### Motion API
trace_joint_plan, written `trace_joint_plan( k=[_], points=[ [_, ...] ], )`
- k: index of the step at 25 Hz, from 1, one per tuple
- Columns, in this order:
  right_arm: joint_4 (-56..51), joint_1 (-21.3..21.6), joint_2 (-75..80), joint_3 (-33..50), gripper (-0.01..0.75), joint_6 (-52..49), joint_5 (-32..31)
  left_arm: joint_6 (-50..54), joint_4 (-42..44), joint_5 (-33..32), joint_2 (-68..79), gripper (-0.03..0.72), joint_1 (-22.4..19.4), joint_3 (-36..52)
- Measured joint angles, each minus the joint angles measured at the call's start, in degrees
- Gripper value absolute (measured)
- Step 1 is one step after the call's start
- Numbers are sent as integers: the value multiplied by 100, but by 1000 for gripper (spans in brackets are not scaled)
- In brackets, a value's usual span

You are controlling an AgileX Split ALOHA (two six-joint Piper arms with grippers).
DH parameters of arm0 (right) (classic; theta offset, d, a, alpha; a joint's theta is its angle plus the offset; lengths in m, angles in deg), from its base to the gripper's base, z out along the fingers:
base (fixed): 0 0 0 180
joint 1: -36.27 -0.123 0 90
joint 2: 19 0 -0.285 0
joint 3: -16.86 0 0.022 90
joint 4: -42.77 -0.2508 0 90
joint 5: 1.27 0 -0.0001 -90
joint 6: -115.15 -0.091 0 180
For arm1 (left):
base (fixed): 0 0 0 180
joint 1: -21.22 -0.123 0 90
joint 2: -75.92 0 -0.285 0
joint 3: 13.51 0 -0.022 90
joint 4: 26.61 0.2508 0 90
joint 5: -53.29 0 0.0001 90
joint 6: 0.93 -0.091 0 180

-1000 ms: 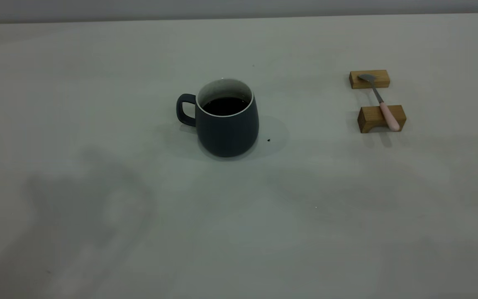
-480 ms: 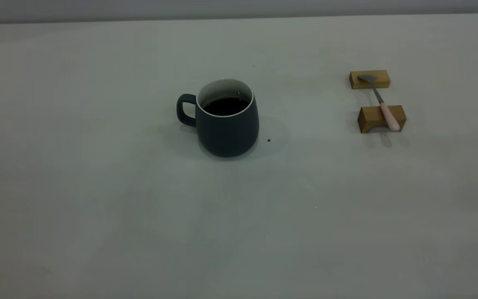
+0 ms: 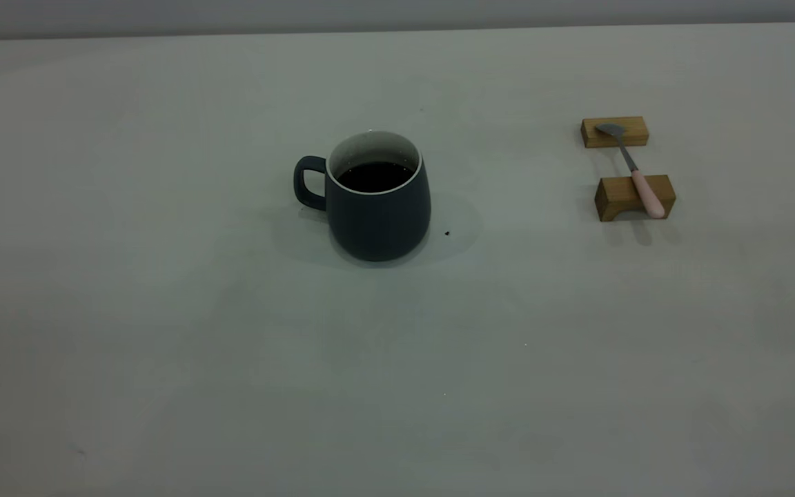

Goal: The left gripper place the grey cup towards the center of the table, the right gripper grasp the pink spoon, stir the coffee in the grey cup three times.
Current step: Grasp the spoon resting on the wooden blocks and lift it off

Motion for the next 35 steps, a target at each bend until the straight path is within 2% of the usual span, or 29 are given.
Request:
trace_joint_plan(
  k=[7,35],
  points=[
    [0,0,0,0,237,0,0,-643,-577,128,0,388,-462,461],
    [0,0,0,0,237,0,0,-761,-475,142,-122,388,-475,580]
  ],
)
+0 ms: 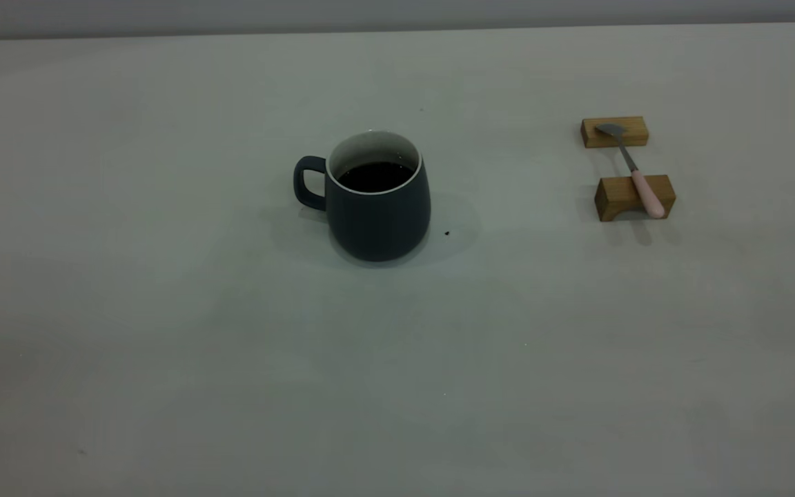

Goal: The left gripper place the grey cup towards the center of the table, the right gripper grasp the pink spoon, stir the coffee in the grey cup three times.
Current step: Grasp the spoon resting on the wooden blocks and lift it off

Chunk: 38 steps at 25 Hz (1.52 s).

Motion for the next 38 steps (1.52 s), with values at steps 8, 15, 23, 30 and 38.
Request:
trace_joint_plan(
  k=[8,15,23,30,38],
  points=[
    [-256,0,0,0,237,-5,6,0,0,0,0,388,0,0],
    [-303,0,824,-182,316,95,340,0,0,0,0,388,0,0],
    [-298,0,4289,-324,613,113,2144,0,0,0,0,388,0,0],
    [-632,0,7464,-1094,635,498,3067,0,0,0,0,388,0,2],
    [-735,-505,10550,-2749,635,1018,3271,0,0,0,0,388,0,2]
  ],
)
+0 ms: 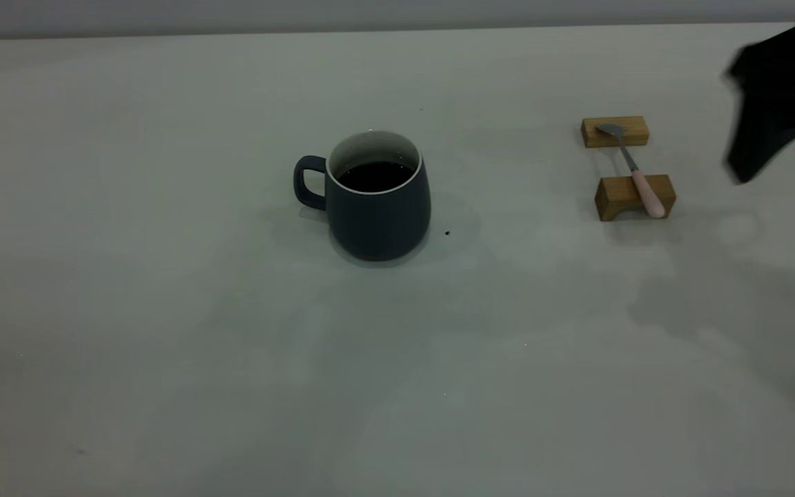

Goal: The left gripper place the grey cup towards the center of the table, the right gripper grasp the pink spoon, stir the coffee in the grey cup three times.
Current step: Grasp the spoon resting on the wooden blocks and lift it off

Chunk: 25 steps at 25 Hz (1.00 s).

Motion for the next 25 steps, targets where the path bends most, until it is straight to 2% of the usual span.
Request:
trace_joint_plan(
  k=[8,25],
  points=[
    [113,-213,1519,-1165,632,152,-35,0,0,0,-4,388,0,0],
    [496,-213,2899,-2749,614,443,-425,0,0,0,-4,388,0,0]
  ],
)
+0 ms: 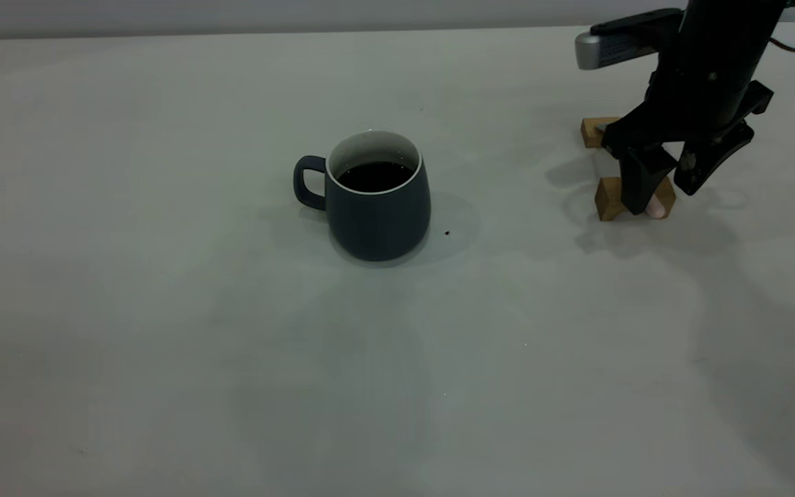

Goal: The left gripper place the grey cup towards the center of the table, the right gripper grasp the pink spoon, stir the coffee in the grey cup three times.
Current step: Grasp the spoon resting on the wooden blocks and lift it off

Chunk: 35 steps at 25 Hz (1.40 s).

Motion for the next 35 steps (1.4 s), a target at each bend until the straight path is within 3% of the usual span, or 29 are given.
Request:
trace_joint_plan(
  k=[5,11,23,29,35],
  points=[
    [48,0,123,-58,595,18,-6,0,0,0,0,388,0,0],
    [85,0,126,-58,514,18,42,0,0,0,0,388,0,0],
    [-180,0,130,-64,306,19,48,0,0,0,0,388,0,0],
    [-205,0,130,-64,155,24,48,0,0,0,0,388,0,0],
    [-211,0,-127,-64,141,24,-37,0,0,0,0,388,0,0]
  ],
)
